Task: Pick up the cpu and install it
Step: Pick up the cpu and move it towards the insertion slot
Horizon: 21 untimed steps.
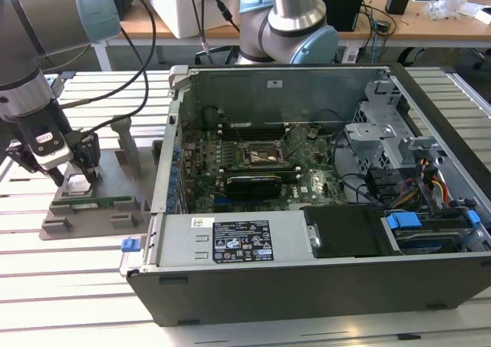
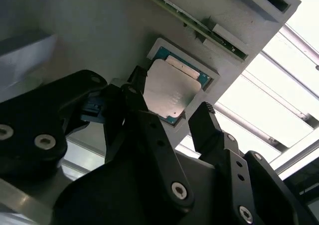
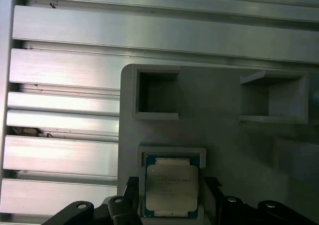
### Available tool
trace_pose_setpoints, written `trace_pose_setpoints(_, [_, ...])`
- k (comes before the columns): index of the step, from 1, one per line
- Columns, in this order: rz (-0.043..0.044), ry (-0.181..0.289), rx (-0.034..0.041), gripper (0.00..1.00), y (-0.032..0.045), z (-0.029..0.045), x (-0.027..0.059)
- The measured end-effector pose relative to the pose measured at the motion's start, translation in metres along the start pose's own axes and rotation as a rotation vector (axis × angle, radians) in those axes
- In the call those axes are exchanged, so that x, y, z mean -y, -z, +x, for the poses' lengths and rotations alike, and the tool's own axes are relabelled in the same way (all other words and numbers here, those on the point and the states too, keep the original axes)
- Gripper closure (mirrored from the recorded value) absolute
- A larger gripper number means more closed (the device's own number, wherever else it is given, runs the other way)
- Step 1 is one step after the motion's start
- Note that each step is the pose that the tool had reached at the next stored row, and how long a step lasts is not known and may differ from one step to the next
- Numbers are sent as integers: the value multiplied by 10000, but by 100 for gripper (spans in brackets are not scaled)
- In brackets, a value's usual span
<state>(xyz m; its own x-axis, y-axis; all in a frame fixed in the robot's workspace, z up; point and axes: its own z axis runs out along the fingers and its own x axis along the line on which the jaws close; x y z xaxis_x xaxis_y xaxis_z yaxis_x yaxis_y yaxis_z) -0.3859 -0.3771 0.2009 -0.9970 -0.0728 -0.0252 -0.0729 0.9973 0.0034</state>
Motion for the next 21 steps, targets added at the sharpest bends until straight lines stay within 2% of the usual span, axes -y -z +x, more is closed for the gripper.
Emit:
trace_pose_setpoints(3, [64, 2, -5, 38, -13, -7, 1])
trace_pose_setpoints(6, [74, 2, -6, 38, -37, -33, 3])
trace_pose_setpoints(12, [81, 5, -6, 38, -91, -9, 2])
trace_pose_setpoints(18, [149, 4, -11, 38, -119, -41, 3])
trace_pose_setpoints(21, [152, 5, -11, 38, -121, -23, 3])
